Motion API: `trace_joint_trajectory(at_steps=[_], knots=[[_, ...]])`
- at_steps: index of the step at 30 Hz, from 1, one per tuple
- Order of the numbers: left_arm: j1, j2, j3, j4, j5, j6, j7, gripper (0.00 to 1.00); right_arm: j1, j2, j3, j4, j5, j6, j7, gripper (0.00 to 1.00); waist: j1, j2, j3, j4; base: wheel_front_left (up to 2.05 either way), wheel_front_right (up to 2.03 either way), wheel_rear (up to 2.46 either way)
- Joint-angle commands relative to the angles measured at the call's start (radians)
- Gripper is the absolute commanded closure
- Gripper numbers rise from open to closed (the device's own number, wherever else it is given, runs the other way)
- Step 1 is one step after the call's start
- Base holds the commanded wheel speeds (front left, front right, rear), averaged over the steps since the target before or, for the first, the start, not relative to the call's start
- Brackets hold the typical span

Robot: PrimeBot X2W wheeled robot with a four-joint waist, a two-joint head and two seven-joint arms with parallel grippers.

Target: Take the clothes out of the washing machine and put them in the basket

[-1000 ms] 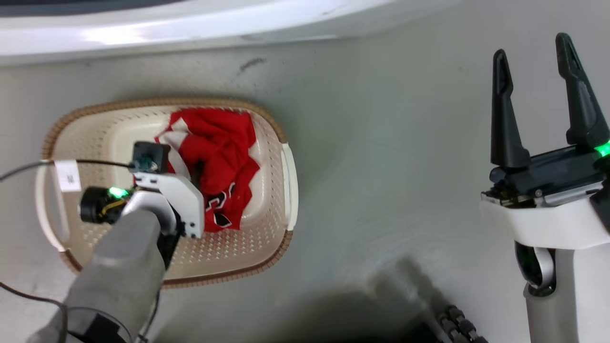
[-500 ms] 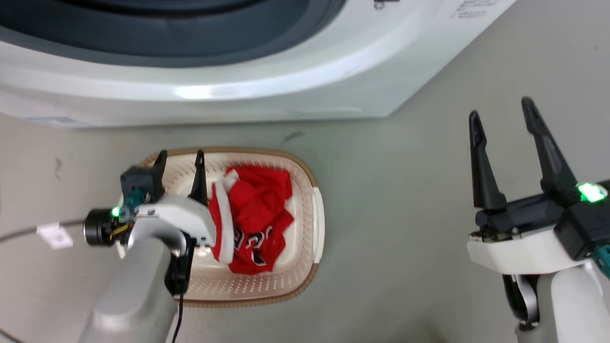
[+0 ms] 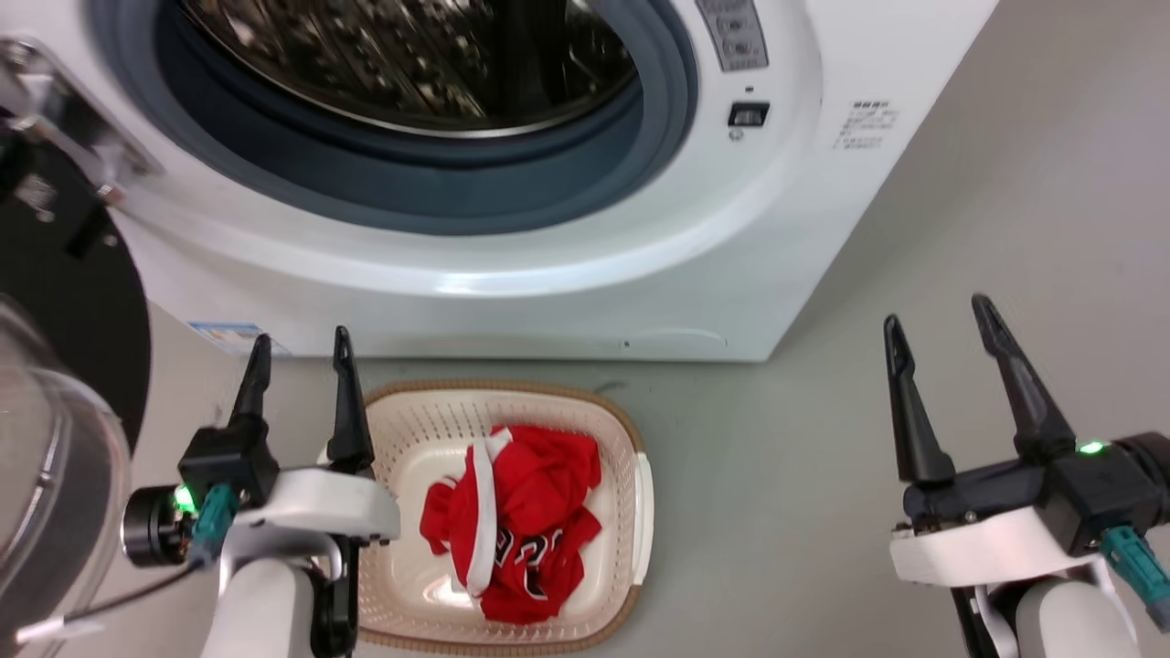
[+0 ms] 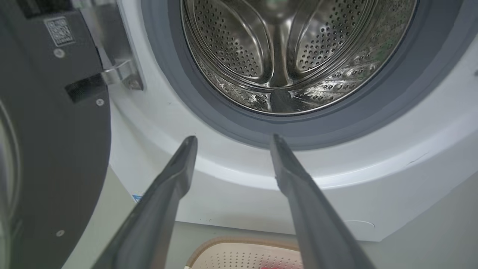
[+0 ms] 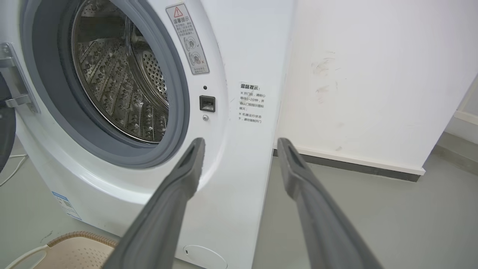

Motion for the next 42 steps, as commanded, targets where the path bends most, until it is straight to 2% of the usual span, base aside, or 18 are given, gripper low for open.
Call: trace_joint_trajectory(at_steps=[1, 6, 13, 27, 42], knots=[[0.017, -0.008, 0.006, -0.016, 0.008, -0.001, -0.002, 0.0, 0.011, 0.0, -0.001, 0.004, 0.007, -0.001, -0.002, 0.0, 0.0003, -0.0001, -0.041, 0.011, 0.0, 0.0, 0.0], [0.097, -0.031, 0.021, -0.116, 0.09, -0.003, -0.002, 0.0, 0.051, 0.0, -0.006, 0.016, 0.014, -0.001, -0.002, 0.0, 0.0003, -0.0001, -0.101, 0.015, 0.0, 0.0, 0.0], [0.177, -0.036, 0.005, -0.152, 0.154, 0.021, -0.003, 0.0, 0.107, 0.0, -0.001, 0.026, 0.022, -0.001, -0.002, 0.0, 0.0003, -0.0001, -0.172, 0.015, 0.0, 0.0, 0.0], [0.285, -0.045, -0.004, -0.169, 0.133, 0.025, -0.003, 0.0, 0.206, 0.0, -0.005, 0.04, 0.038, -0.001, -0.002, 0.0, 0.0003, -0.0001, -0.281, 0.012, 0.0, 0.0, 0.0], [0.304, -0.048, 0.01, -0.174, 0.125, 0.011, -0.003, 0.0, 0.223, 0.0, -0.01, 0.042, 0.046, -0.001, -0.002, 0.0, 0.0003, -0.0001, -0.297, 0.006, 0.0, 0.0, 0.0]])
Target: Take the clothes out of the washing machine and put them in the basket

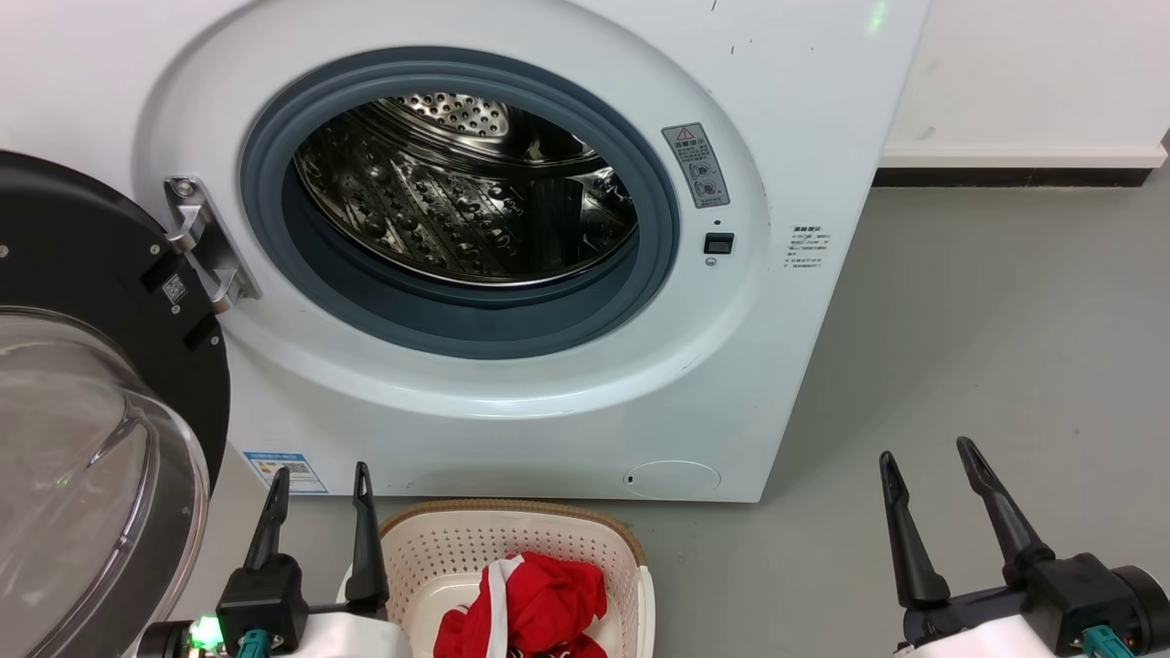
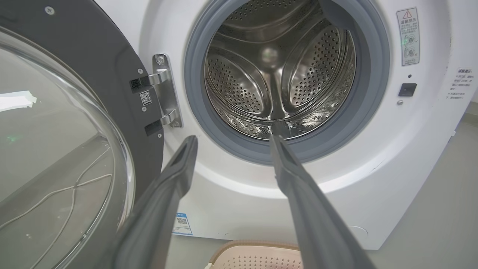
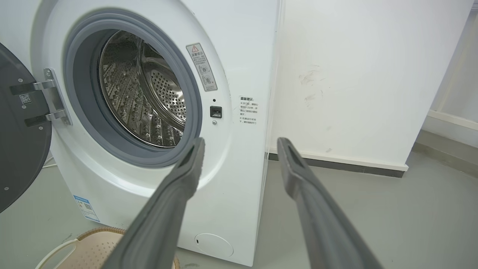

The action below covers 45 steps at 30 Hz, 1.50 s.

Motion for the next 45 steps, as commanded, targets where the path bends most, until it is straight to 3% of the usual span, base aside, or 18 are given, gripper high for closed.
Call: trace_joint_trajectory(at_steps=[1, 10, 11, 15, 32, 45], knots=[[0.009, -0.002, 0.004, -0.005, 0.0, -0.005, -0.003, 0.0, 0.013, 0.0, 0.0, 0.002, 0.002, -0.001, -0.002, 0.0, 0.0, -0.0001, 0.0, -0.001, 0.0, 0.0, 0.0], [0.006, -0.003, 0.009, -0.004, 0.002, -0.009, -0.003, 0.0, 0.007, 0.0, 0.001, 0.005, 0.005, -0.001, -0.002, 0.0, 0.0, -0.0001, 0.001, -0.008, 0.0, 0.0, 0.0], [0.001, -0.001, 0.009, 0.0, -0.002, -0.009, 0.0, 1.0, 0.0, 0.0, 0.002, 0.003, 0.001, 0.0, 0.0, 1.0, 0.0, -0.0001, 0.0, -0.008, 0.0, 0.0, 0.0], [0.013, -0.002, 0.009, 0.04, -0.008, -0.009, 0.008, 1.0, 0.003, 0.0, 0.005, 0.037, 0.005, 0.0, 0.002, 1.0, 0.0, -0.0001, 0.0, -0.008, 0.0, 0.0, 0.0], [-0.032, -0.002, 0.037, 0.071, -0.356, -0.056, 0.091, 1.0, -0.047, -0.023, 0.0, 0.088, 0.387, 0.0, 0.061, 1.0, 0.0, -0.0001, -0.002, -0.007, 0.0, 0.0, 0.0], [-0.057, -0.002, 0.052, 0.089, -0.564, -0.083, 0.139, 1.0, -0.077, -0.032, -0.008, 0.119, 0.608, 0.0, 0.101, 1.0, 0.0, -0.0001, -0.003, -0.007, 0.0, 0.0, 0.0]])
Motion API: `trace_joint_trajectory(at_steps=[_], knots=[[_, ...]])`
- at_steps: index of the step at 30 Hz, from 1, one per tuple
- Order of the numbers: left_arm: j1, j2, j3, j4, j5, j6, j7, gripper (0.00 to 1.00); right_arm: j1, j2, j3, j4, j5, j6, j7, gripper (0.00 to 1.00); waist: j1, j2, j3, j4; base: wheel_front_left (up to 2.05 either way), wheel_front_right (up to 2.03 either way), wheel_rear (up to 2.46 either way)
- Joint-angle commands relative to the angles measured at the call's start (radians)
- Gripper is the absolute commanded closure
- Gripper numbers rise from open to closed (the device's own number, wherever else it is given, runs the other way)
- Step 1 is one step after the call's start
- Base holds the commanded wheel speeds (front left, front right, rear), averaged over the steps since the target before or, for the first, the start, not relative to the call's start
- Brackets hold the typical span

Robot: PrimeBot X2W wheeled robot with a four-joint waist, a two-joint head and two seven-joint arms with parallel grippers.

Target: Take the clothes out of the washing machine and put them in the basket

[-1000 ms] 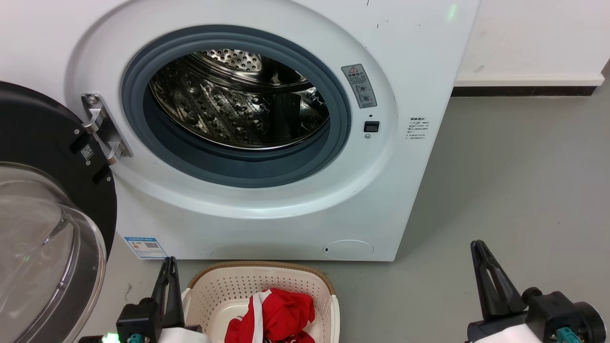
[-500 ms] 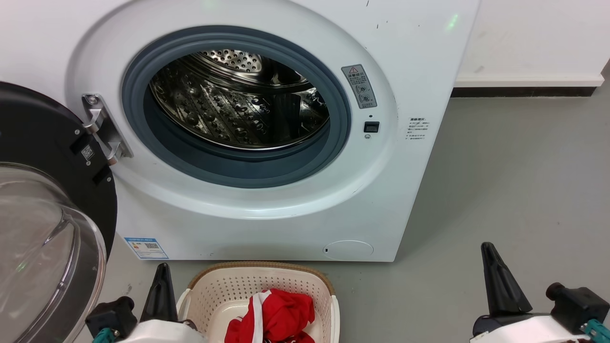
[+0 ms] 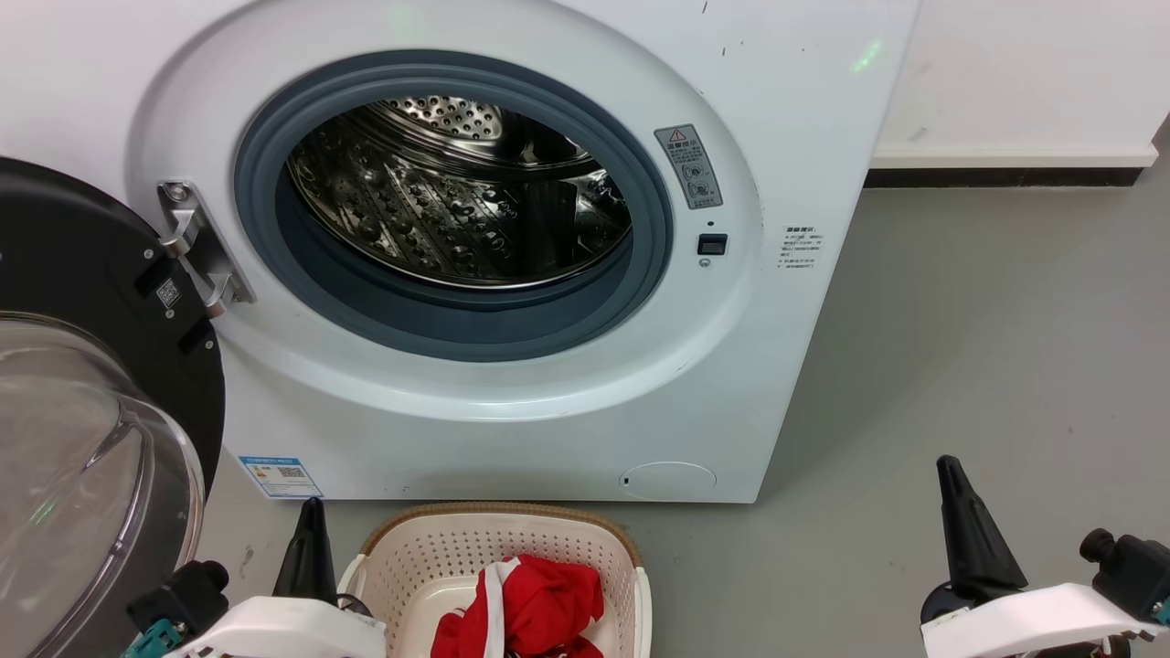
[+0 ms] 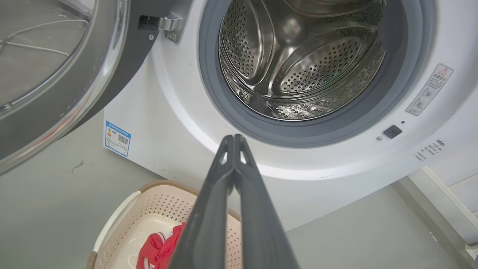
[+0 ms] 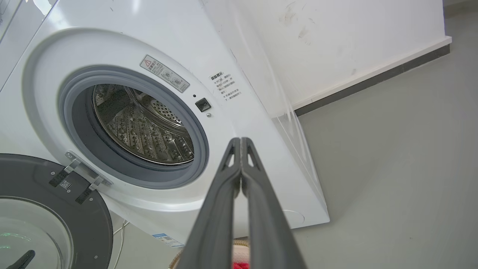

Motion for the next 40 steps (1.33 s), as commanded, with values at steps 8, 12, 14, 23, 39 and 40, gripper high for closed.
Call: trace_joint_trajectory(at_steps=[8, 12, 14, 23, 39, 40], knots=[[-0.044, 0.0, 0.016, 0.003, -0.165, -0.025, 0.037, 1.0, -0.049, -0.012, -0.012, 0.013, 0.177, 0.0, 0.033, 1.0, 0.0, -0.0001, -0.001, 0.001, 0.0, 0.0, 0.0], [-0.052, 0.0, 0.02, 0.008, -0.222, -0.033, 0.051, 1.0, -0.056, -0.014, -0.016, 0.022, 0.236, 0.0, 0.046, 1.0, 0.0, -0.0001, -0.002, 0.001, 0.0, 0.0, 0.0], [-0.055, 0.0, 0.023, 0.01, -0.25, -0.036, 0.057, 1.0, -0.06, -0.014, -0.018, 0.026, 0.265, 0.0, 0.052, 1.0, 0.0, -0.0001, -0.002, 0.001, 0.0, 0.0, 0.0], [-0.07, 0.0, 0.031, 0.021, -0.367, -0.053, 0.085, 1.0, -0.077, -0.016, -0.027, 0.045, 0.387, 0.0, 0.078, 1.0, 0.0, -0.0001, -0.003, 0.002, 0.0, 0.0, 0.0], [-0.092, 0.0, 0.046, 0.038, -0.553, -0.078, 0.13, 1.0, -0.104, -0.017, -0.045, 0.074, 0.577, 0.0, 0.123, 1.0, 0.0, -0.0001, -0.005, 0.003, 0.0, 0.0, 0.0], [-0.093, 0.0, 0.047, 0.039, -0.564, -0.08, 0.132, 1.0, -0.106, -0.016, -0.046, 0.076, 0.588, 0.0, 0.125, 1.0, 0.0, -0.0001, -0.005, 0.003, 0.0, 0.0, 0.0]])
